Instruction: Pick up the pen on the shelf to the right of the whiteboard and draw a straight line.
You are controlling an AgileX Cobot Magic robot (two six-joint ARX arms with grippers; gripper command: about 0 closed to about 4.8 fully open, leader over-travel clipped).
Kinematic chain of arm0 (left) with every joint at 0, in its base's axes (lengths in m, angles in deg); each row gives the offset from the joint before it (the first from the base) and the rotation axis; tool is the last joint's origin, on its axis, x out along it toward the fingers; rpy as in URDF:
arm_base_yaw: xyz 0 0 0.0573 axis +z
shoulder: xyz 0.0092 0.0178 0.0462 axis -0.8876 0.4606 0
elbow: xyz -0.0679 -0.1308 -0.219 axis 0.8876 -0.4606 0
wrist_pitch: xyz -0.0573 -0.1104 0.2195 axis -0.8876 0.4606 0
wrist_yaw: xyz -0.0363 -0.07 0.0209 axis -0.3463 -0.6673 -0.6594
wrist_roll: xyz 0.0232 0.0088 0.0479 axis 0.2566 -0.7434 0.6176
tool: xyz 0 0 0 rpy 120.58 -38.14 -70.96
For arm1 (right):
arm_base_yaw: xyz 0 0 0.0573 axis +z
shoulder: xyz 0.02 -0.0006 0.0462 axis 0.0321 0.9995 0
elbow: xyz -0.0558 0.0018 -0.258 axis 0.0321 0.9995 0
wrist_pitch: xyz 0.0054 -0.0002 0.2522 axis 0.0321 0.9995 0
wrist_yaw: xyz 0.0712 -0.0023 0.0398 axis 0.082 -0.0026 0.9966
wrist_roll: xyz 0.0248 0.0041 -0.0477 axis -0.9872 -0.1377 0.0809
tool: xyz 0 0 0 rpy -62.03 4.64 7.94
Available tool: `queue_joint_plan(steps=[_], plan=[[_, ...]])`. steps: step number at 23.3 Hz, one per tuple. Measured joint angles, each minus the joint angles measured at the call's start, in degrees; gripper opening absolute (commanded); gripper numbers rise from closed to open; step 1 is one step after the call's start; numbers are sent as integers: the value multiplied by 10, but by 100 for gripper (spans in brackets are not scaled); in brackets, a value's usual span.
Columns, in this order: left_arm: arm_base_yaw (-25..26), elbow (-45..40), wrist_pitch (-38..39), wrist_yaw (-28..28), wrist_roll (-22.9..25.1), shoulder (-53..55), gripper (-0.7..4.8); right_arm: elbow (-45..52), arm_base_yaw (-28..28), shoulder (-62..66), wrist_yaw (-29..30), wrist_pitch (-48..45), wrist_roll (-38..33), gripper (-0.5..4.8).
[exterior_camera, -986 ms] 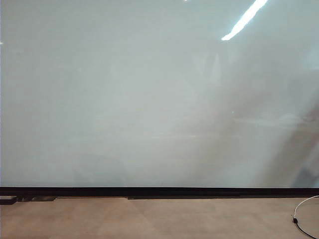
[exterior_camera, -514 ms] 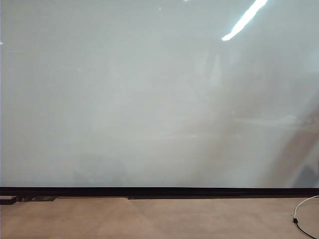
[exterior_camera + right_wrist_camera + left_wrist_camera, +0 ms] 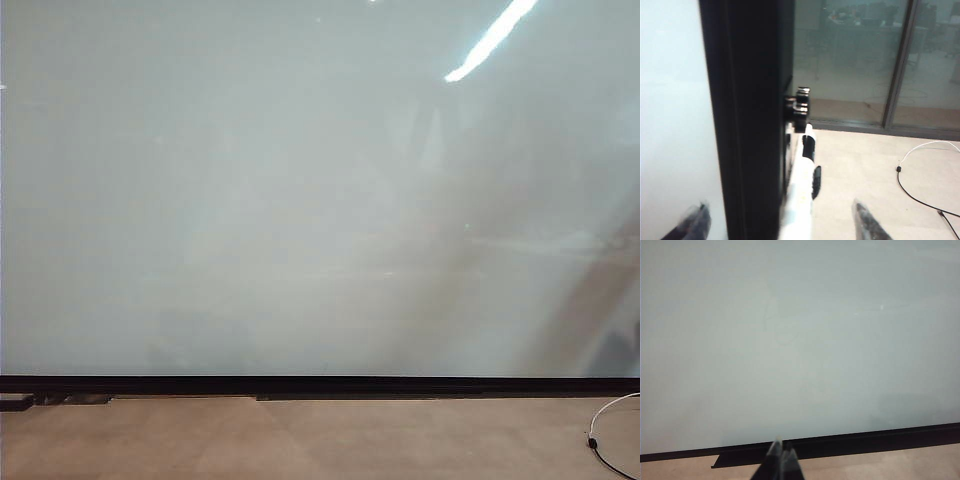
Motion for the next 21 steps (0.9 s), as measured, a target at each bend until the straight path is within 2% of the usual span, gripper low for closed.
queue_joint_plan(steps=[16, 19, 21], plan=[[0, 0, 0, 0, 0, 0, -5, -7, 0, 29, -10, 0, 14, 354], [0, 0, 0, 0, 0, 0, -5, -15, 0, 29, -11, 0, 14, 299], [0, 0, 0, 0, 0, 0, -5, -19, 0, 29, -11, 0, 14, 295]])
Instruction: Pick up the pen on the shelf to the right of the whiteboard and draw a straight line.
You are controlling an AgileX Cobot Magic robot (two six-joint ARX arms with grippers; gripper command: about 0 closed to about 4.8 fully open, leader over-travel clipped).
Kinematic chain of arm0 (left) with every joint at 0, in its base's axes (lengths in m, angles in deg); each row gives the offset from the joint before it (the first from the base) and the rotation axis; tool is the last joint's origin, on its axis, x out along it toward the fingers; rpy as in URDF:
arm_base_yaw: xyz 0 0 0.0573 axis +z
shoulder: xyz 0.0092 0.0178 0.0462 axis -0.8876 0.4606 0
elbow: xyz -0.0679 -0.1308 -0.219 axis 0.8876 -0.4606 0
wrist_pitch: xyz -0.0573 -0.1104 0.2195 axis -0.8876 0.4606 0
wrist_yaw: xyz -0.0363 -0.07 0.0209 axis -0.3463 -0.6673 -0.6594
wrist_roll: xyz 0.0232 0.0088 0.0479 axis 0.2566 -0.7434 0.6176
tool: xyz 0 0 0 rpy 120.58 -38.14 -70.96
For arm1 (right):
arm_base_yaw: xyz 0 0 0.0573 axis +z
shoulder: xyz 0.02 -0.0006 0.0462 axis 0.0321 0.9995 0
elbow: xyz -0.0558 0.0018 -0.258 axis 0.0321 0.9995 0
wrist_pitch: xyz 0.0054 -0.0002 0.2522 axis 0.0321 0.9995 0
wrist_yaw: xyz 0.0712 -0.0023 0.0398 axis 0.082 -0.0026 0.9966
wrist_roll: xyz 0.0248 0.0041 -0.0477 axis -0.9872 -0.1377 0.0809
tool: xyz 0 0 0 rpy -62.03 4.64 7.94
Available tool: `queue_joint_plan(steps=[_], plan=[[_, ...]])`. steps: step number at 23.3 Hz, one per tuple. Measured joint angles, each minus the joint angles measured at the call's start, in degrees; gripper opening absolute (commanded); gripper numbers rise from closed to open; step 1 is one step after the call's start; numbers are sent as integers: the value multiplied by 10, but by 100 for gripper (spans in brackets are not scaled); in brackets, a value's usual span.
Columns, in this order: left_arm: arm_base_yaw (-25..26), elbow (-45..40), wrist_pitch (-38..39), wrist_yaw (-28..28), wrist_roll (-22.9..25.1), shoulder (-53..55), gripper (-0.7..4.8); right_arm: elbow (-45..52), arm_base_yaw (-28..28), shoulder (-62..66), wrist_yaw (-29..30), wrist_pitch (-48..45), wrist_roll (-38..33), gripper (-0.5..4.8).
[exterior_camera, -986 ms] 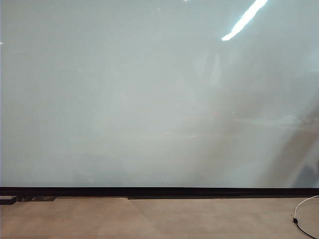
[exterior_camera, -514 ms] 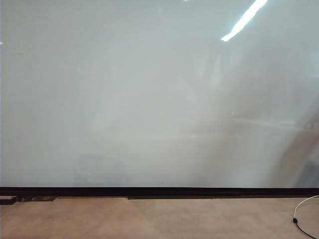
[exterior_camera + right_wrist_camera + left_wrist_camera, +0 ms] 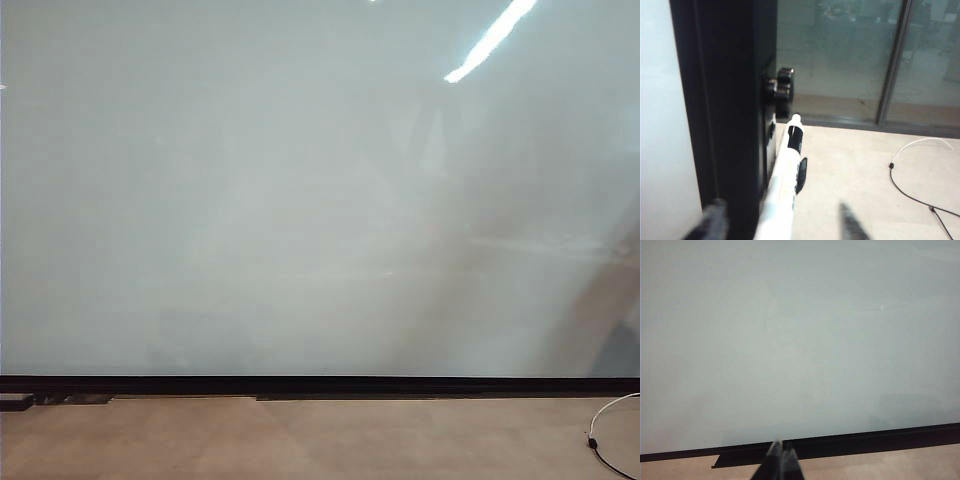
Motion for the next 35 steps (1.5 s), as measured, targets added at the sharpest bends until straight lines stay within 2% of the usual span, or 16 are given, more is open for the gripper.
queue_joint_plan(steps=[8, 11, 28, 31, 35], plan=[[0, 0, 0, 0, 0, 0, -5, -3, 1, 0, 2, 0, 0, 291], [0, 0, 0, 0, 0, 0, -5, -7, 1, 0, 11, 0, 0, 261], [0, 0, 0, 0, 0, 0, -5, -7, 3, 7, 13, 0, -1, 259], [0, 0, 0, 0, 0, 0, -5, -7, 3, 7, 13, 0, -2, 215], [0, 0, 0, 0, 0, 0, -5, -7, 3, 7, 13, 0, -2, 210]])
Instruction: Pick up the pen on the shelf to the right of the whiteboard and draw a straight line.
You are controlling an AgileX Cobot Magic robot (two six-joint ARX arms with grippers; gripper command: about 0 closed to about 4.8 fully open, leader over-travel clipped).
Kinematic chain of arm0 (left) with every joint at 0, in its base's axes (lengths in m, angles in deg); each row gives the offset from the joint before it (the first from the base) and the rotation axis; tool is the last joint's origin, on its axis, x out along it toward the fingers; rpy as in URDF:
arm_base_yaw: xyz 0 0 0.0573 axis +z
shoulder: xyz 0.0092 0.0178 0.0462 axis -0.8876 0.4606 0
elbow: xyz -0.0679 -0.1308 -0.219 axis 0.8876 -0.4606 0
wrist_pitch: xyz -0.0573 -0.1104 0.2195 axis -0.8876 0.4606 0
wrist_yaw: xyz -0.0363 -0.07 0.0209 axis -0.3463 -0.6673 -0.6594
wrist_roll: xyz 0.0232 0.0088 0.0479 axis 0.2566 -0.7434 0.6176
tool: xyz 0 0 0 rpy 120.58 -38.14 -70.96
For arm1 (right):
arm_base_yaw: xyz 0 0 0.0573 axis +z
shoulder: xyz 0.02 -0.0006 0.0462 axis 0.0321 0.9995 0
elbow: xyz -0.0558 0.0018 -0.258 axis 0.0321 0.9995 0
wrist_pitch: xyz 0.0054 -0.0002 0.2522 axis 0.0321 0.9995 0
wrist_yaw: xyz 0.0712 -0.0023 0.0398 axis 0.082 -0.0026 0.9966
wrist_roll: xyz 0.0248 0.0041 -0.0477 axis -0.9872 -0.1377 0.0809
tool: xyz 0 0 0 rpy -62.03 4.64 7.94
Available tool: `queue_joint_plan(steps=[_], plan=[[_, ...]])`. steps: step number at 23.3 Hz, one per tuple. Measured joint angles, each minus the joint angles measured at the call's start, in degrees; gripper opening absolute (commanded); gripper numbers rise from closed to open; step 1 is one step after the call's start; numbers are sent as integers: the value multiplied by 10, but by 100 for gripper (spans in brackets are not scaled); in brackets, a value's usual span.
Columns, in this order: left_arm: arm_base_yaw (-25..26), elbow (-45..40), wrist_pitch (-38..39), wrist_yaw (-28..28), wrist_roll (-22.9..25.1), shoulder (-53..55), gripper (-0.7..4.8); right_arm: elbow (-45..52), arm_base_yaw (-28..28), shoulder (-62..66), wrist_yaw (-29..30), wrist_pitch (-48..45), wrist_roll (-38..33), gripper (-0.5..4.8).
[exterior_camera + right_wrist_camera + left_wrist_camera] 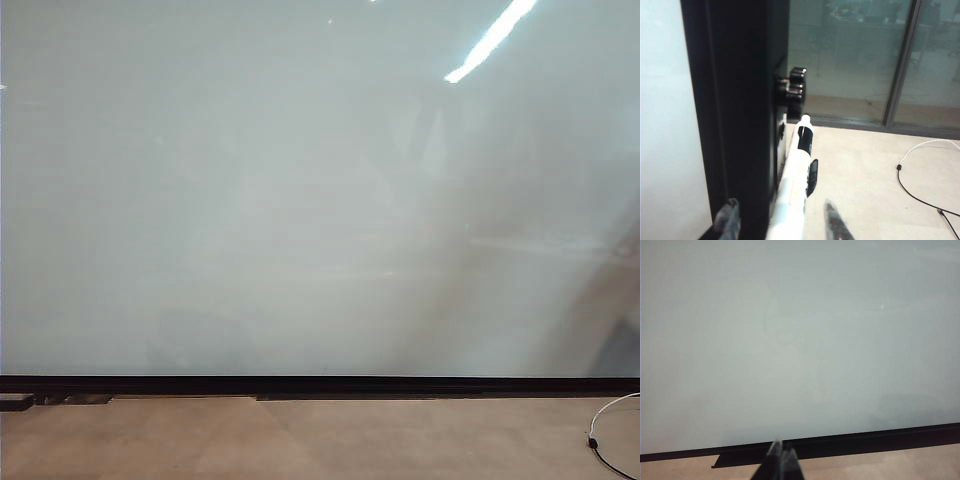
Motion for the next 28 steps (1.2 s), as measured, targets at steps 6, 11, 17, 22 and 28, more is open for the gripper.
queue_joint_plan(steps=[6, 11, 17, 22, 28], plan=[[0, 0, 0, 0, 0, 0, -5, 0, 0, 0, 0, 0, 0, 204], [0, 0, 0, 0, 0, 0, -5, 0, 0, 0, 0, 0, 0, 197], [0, 0, 0, 0, 0, 0, -5, 0, 0, 0, 0, 0, 0, 165], [0, 0, 0, 0, 0, 0, -5, 0, 0, 0, 0, 0, -1, 165], [0, 0, 0, 0, 0, 0, -5, -2, -2, 0, -2, -3, -2, 62]])
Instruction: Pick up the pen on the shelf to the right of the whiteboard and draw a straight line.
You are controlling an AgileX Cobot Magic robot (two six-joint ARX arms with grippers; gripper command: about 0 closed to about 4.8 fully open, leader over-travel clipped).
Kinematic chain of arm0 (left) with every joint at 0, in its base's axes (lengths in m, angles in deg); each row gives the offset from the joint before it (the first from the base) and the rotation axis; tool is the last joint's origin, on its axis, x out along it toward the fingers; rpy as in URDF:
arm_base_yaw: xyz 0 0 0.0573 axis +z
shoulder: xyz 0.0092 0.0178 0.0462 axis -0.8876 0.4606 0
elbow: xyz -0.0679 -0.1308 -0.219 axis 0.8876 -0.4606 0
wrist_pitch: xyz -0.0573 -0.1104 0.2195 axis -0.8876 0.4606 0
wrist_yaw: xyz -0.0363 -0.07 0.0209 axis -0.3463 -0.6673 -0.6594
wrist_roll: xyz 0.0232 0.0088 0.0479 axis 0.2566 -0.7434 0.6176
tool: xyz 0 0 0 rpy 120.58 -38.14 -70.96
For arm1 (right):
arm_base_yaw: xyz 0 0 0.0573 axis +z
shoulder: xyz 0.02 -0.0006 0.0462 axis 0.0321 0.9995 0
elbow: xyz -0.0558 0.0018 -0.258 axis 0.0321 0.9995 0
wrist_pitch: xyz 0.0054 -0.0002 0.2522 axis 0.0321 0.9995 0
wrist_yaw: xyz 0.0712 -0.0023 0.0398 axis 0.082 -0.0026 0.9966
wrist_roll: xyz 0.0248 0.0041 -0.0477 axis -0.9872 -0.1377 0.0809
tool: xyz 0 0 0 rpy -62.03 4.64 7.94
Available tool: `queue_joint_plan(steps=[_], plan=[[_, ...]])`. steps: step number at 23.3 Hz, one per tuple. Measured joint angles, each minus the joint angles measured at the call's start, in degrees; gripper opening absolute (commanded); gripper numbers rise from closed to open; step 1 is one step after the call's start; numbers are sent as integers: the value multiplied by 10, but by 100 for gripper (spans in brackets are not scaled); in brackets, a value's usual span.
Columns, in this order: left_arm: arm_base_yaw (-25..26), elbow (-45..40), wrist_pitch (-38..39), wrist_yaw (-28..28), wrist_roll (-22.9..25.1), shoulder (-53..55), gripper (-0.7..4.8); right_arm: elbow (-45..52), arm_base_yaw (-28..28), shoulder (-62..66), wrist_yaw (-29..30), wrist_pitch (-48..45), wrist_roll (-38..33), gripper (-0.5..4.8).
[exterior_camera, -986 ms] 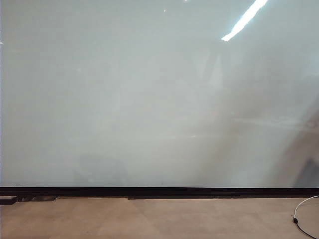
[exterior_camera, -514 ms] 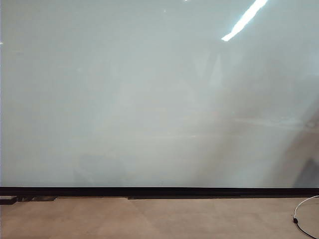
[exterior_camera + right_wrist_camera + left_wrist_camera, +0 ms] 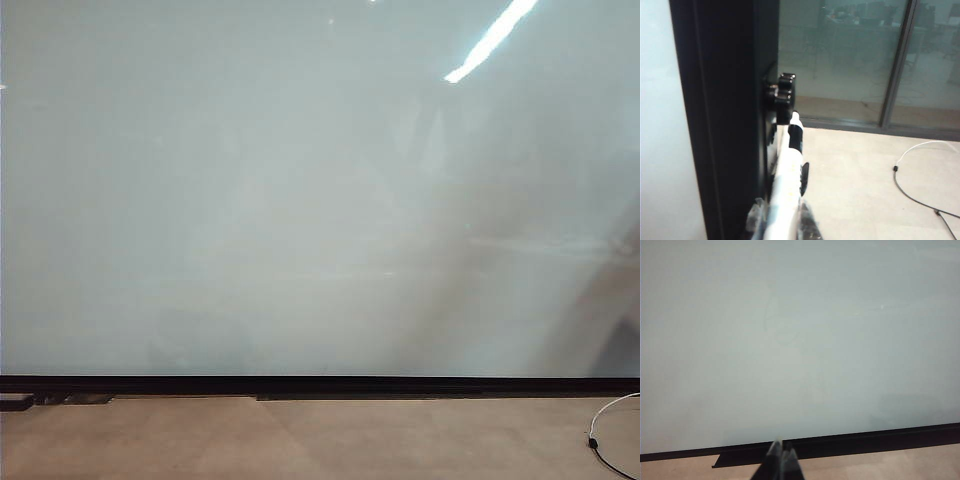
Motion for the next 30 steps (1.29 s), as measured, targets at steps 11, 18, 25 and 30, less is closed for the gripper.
queue_joint_plan(steps=[11, 18, 25, 30], plan=[[0, 0, 0, 0, 0, 0, -5, 0, 5, -1, -5, 2, 0, -1], [0, 0, 0, 0, 0, 0, -5, 0, -6, -47, -21, 7, -1, -1], [0, 0, 0, 0, 0, 0, -5, 10, -73, -90, -69, 30, -54, -2], [0, 0, 0, 0, 0, 0, -5, 136, -74, -230, -106, 33, -94, -3]])
